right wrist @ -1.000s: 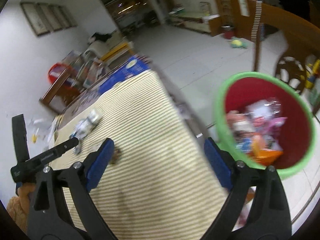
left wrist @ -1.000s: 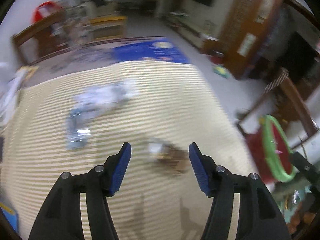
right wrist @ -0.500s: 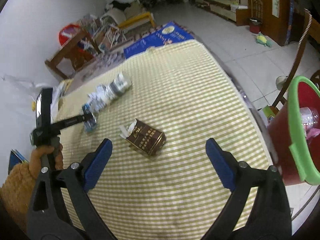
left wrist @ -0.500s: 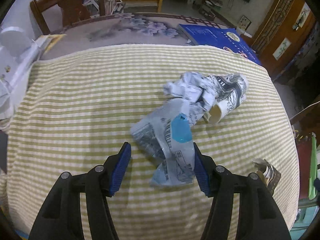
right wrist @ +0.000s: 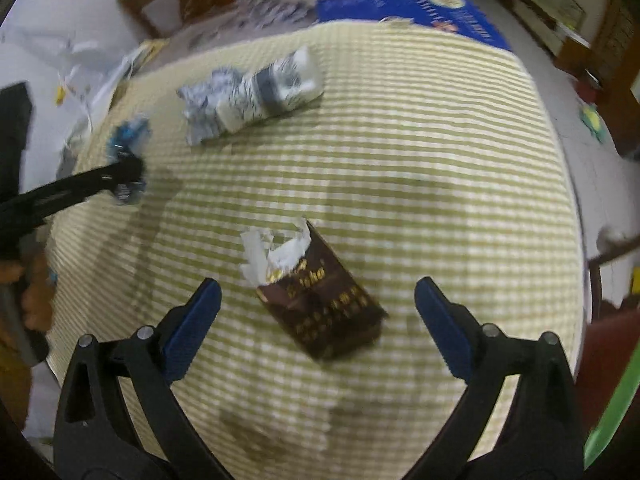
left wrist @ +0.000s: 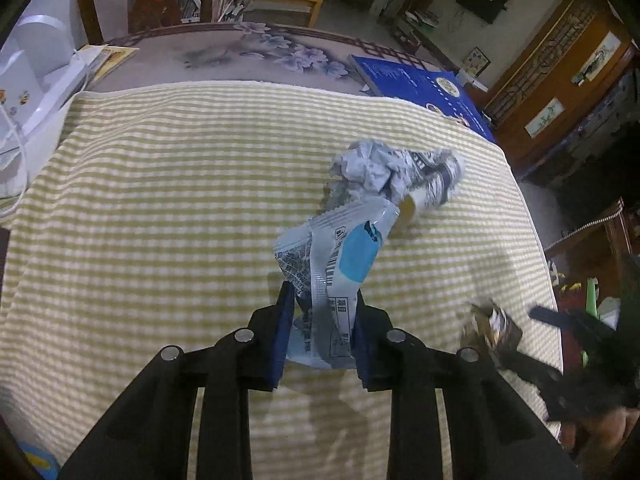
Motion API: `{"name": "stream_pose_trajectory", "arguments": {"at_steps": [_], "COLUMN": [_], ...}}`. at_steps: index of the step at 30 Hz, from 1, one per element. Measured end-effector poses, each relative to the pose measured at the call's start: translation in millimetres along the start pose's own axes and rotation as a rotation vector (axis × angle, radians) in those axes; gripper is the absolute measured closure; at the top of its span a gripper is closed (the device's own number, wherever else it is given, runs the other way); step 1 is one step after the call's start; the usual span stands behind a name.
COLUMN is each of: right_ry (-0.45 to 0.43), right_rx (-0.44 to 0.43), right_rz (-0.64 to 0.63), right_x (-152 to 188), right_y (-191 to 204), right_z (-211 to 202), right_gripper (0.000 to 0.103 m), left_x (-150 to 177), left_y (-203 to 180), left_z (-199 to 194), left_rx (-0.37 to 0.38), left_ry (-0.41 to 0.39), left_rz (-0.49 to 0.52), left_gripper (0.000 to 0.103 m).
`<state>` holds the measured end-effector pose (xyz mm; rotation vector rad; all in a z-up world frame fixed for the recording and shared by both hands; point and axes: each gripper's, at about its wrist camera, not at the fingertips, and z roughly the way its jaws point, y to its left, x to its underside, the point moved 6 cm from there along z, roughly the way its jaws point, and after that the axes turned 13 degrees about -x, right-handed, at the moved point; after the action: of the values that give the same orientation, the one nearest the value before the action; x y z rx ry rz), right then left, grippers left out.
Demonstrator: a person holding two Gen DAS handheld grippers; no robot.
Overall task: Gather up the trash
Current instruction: 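Grasp the blue-white wrapper with the left gripper while the right grasps the brown snack box, then carry the wrapper and brown snack box to the red bucket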
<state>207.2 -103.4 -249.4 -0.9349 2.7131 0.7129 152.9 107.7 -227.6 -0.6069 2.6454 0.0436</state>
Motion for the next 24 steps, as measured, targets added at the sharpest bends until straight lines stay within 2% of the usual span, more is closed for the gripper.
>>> {"name": "stream_pose_trajectory", "arguments": {"at_steps": [2, 4, 8, 9, 10, 11, 12, 13, 14, 17, 24], "right_ry": [0.031, 0.057, 0.059, 0.058, 0.054, 0.046, 0.039, 0.023, 0.01, -0.043, -0.171], "right_rx": [-0.004, -0.003, 0.007, 0.018, 0.027, 0.025, 0.015, -0.003, -0.006, -0.017, -0.057], "right_rz": [-0.034, -0.055, -0.071, -0.079, -0.086, -0.083, -0.072, -0.051, -0.041, -0.023, -0.003], "right_x": [-1, -2, -2, -3, -4, -5, -7, -8, -7, -7, -2], "right_y": [1, 2, 2, 2, 2, 2, 2, 1, 2, 7, 37], "right_z": [10, 19, 25, 25, 25, 22, 22, 19, 16, 1, -40], "right_gripper": [0.008, 0.01, 0.021, 0.026, 0.03, 0.045, 0.052, 0.053, 0.055, 0.057, 0.057], "left_x": [7, 11, 12, 12, 12, 12, 12, 13, 15, 17, 21], "left_y": [3, 9, 16, 18, 18, 18, 18, 17, 17, 18, 11], "left_z": [0, 2, 10, 12, 14, 17, 20, 23, 25, 24, -16], "left_rx": [-0.009, -0.026, -0.043, -0.044, -0.043, -0.044, -0.045, -0.045, -0.042, -0.046, -0.033], "left_ry": [0.015, 0.017, 0.035, 0.035, 0.039, 0.046, 0.051, 0.063, 0.072, 0.068, -0.025], "left_rz": [0.012, 0.016, 0.001, -0.004, -0.005, -0.005, -0.005, -0.008, -0.016, -0.036, -0.021], "left_gripper": [0.075, 0.066, 0.052, 0.051, 0.051, 0.051, 0.054, 0.056, 0.062, 0.064, 0.064]}}
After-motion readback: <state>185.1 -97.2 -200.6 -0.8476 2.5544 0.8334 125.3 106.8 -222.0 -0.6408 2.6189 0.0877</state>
